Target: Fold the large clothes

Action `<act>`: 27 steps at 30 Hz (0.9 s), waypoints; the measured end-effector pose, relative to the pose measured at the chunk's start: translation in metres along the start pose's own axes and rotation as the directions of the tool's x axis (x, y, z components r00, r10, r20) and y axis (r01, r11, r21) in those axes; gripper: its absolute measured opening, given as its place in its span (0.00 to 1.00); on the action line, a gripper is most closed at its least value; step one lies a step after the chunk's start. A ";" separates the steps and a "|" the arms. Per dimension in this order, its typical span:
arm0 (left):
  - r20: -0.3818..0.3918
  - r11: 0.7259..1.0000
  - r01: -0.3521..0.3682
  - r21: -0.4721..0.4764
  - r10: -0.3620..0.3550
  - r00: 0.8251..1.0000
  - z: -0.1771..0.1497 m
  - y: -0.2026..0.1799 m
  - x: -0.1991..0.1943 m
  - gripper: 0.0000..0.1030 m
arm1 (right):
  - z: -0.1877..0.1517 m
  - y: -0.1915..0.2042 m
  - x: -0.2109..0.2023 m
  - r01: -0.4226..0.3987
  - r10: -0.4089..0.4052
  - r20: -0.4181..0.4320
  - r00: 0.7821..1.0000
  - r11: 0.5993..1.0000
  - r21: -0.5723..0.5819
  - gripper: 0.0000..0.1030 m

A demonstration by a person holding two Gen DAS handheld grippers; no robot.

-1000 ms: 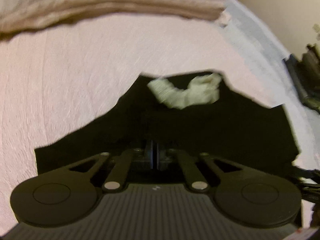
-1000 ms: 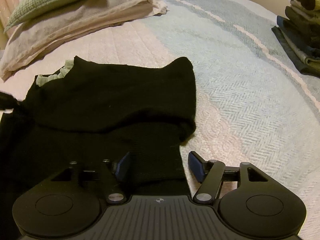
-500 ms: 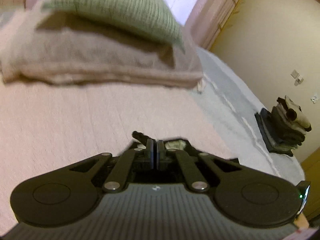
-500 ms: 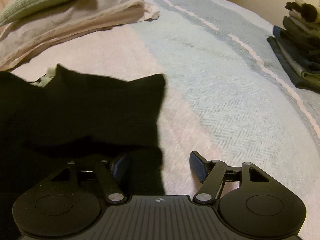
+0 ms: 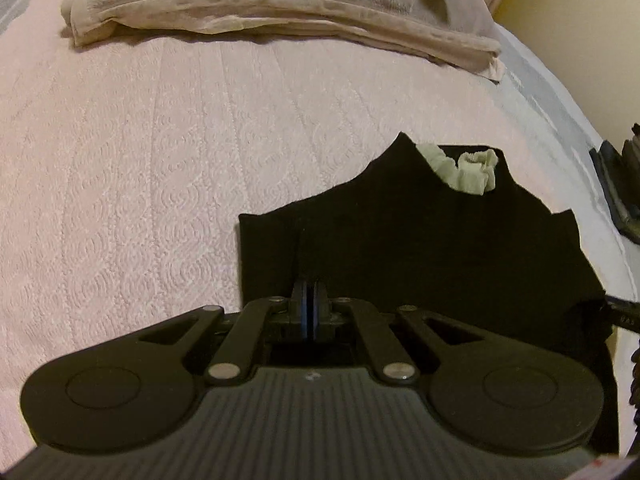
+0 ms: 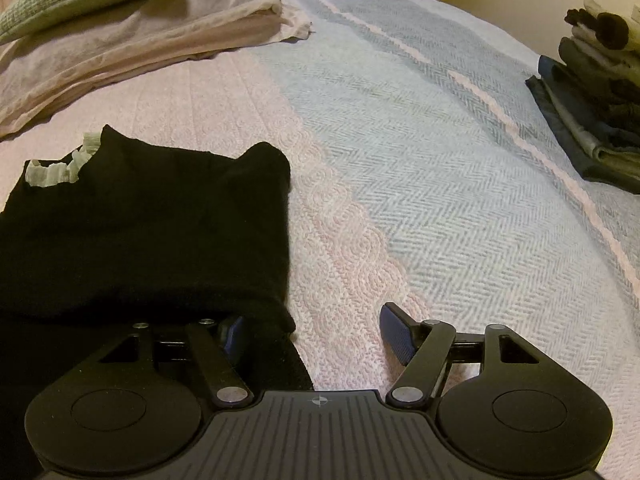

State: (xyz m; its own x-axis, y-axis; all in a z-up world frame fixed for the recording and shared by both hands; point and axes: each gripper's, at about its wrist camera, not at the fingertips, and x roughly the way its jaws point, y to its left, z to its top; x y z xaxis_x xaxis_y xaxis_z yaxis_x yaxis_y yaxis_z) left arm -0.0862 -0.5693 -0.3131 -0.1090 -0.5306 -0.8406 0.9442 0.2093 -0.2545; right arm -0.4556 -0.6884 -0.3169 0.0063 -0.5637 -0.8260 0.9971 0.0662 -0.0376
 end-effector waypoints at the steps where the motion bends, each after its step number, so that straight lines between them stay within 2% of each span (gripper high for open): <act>1: 0.003 1.000 0.002 0.013 -0.002 1.000 -0.001 -0.001 -0.002 0.00 | -0.001 0.000 -0.001 0.000 0.000 0.003 1.000 1.000 -0.004 0.64; 4: -0.009 0.999 -0.032 0.042 0.032 0.999 -0.003 0.004 -0.001 0.02 | -0.002 -0.001 -0.002 0.001 -0.001 0.001 1.000 1.000 -0.002 0.65; 9: -0.017 0.997 -0.082 0.001 0.082 0.997 -0.009 0.021 -0.014 0.02 | -0.003 0.000 -0.012 0.015 -0.015 -0.011 1.000 1.000 0.016 0.65; 11: -0.005 0.998 -0.064 -0.011 0.064 0.998 -0.010 0.018 -0.024 0.02 | -0.005 0.000 -0.020 0.023 -0.023 -0.015 1.000 0.999 0.028 0.65; 14: 0.015 1.000 0.000 0.009 0.000 1.000 -0.010 0.001 -0.031 0.02 | -0.008 0.003 -0.037 0.041 -0.040 -0.003 0.999 0.997 0.059 0.65; 17: 0.015 0.997 0.069 0.034 -0.069 0.997 -0.010 -0.021 -0.022 0.03 | -0.007 0.008 -0.061 -0.008 -0.002 0.119 0.993 0.996 0.091 0.65; 19: 0.006 0.995 0.082 0.058 -0.082 0.997 -0.010 -0.032 -0.008 0.04 | -0.003 0.013 -0.059 -0.061 0.048 0.153 0.987 0.995 0.084 0.65; 22: -0.046 0.996 0.059 0.074 -0.056 0.997 -0.017 -0.035 0.020 0.04 | 0.005 0.018 -0.031 -0.099 0.091 0.117 0.989 0.993 0.064 0.65; 24: -0.059 0.994 0.045 0.100 -0.039 0.997 -0.022 -0.034 0.028 0.04 | 0.004 0.014 -0.007 -0.071 0.068 0.066 0.995 0.996 0.054 0.65; 27: -0.071 0.995 0.027 0.098 -0.020 0.997 -0.026 -0.032 0.022 0.03 | -0.002 -0.005 0.006 -0.094 0.092 0.017 0.996 0.987 0.128 0.65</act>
State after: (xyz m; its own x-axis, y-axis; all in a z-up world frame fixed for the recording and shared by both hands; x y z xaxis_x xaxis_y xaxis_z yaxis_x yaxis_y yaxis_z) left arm -0.1271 -0.5665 -0.3354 -0.1497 -0.4748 -0.8673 0.9668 0.1132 -0.2289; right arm -0.4606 -0.6908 -0.3225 0.0995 -0.5694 -0.8160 0.9936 0.0127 0.1123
